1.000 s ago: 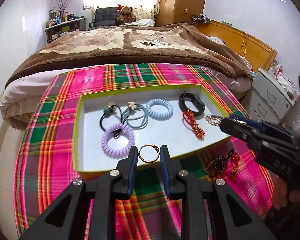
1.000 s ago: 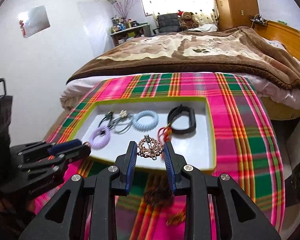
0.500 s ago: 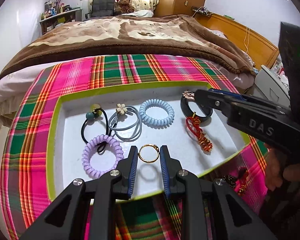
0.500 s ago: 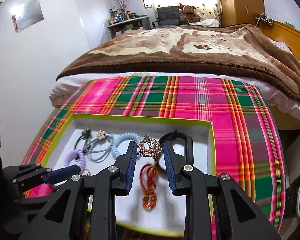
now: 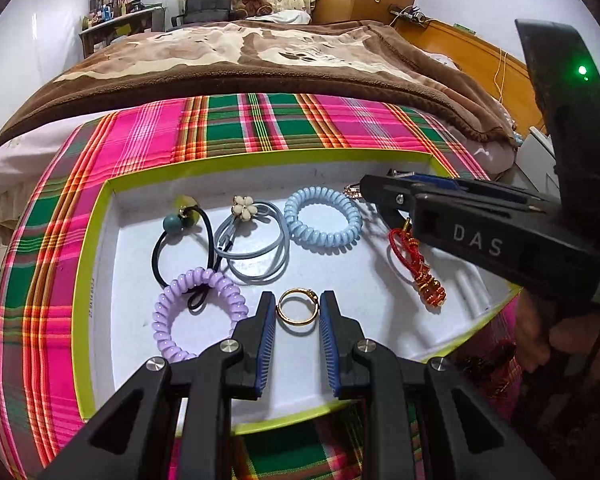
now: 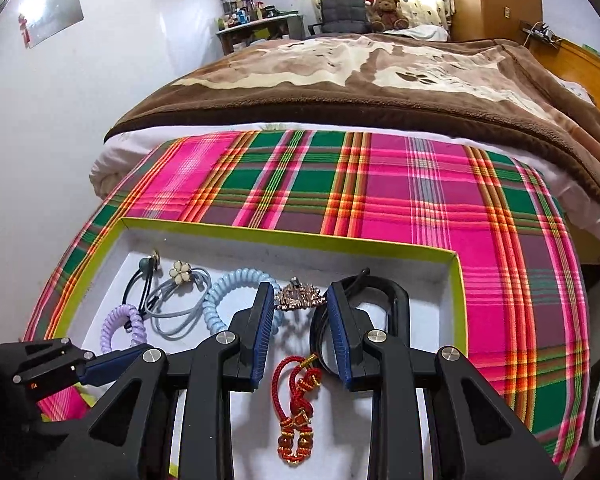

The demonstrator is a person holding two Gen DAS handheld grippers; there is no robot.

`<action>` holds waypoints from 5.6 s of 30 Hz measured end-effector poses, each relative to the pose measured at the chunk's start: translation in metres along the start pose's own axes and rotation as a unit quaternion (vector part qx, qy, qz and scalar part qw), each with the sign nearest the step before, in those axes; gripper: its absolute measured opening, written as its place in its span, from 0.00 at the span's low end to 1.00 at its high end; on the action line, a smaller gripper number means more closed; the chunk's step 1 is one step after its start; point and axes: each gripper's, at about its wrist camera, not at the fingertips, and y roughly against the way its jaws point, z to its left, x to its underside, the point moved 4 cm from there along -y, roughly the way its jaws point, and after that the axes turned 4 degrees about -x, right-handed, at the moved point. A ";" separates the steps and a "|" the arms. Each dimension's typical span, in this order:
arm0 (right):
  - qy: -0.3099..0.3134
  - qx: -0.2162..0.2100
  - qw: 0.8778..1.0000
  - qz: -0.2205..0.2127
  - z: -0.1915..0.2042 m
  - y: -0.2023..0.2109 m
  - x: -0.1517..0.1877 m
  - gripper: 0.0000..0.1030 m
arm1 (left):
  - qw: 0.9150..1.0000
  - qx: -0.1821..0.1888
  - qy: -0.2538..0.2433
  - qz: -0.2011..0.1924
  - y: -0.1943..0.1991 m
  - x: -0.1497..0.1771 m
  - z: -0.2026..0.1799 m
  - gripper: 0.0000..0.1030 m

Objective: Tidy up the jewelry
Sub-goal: 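Carry the gold ring and silver clip into the tray and open both tools, then grasp the red knotted earrings with the right tool, then grasp the dark beaded bracelet with the left tool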

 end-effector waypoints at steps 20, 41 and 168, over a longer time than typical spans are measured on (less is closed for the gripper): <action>0.004 0.005 1.000 0.004 0.002 -0.001 0.000 0.28 | 1.000 0.005 0.008 0.000 -0.001 -0.001 0.002 0.37; -0.025 -0.017 0.999 -0.027 0.005 0.028 0.004 0.43 | 1.000 0.005 0.015 -0.011 0.023 0.005 -0.001 0.46; -0.116 0.049 0.990 -0.067 -0.049 0.152 0.158 0.10 | 0.997 0.010 -0.073 0.004 0.018 0.049 -0.101 0.32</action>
